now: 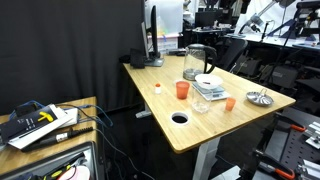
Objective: Move the seasoning bottle to the right
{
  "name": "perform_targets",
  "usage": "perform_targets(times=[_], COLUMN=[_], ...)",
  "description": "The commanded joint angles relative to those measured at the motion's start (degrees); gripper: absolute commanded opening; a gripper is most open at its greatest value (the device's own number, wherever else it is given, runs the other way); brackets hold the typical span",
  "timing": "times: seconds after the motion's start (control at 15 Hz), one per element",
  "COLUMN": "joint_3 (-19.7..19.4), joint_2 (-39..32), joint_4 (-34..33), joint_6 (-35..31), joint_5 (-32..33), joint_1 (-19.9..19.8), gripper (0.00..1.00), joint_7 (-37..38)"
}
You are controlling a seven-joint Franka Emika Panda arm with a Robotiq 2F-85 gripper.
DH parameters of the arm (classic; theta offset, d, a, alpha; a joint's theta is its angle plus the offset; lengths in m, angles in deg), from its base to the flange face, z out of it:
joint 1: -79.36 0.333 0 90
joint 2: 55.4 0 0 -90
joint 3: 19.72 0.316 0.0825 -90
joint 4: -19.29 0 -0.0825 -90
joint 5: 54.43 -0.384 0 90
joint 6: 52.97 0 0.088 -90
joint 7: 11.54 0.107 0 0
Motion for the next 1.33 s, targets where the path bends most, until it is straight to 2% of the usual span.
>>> perform_targets(times=[0.0,0.33,0.4,0.47,1.0,1.13,1.27], joint_3=[-1.2,1.3,1.0,1.0,0.8,1.4,2.8], joint_2=[-1.6,-7.7,-9.3,-6.5,-7.2,-9.3,-12.3], joint_4=[-0.6,-2.9,-4.3,-1.5,-2.0,-4.3,-6.7], joint_6=[0.0,-4.4,-3.3,-4.0,-3.9,-4.2,-6.8], joint_5=[-4.2,-3.3,-5.9,-4.2,-4.3,-6.8,-6.7], joint_1=[2.5,5.3,6.4,6.0,6.4,8.0,9.6], gripper=[1.0,1.0,1.0,1.0,1.0,1.0,1.0], joint_7=[-1.1,1.3,-0.1,0.8,0.9,-0.7,-0.2])
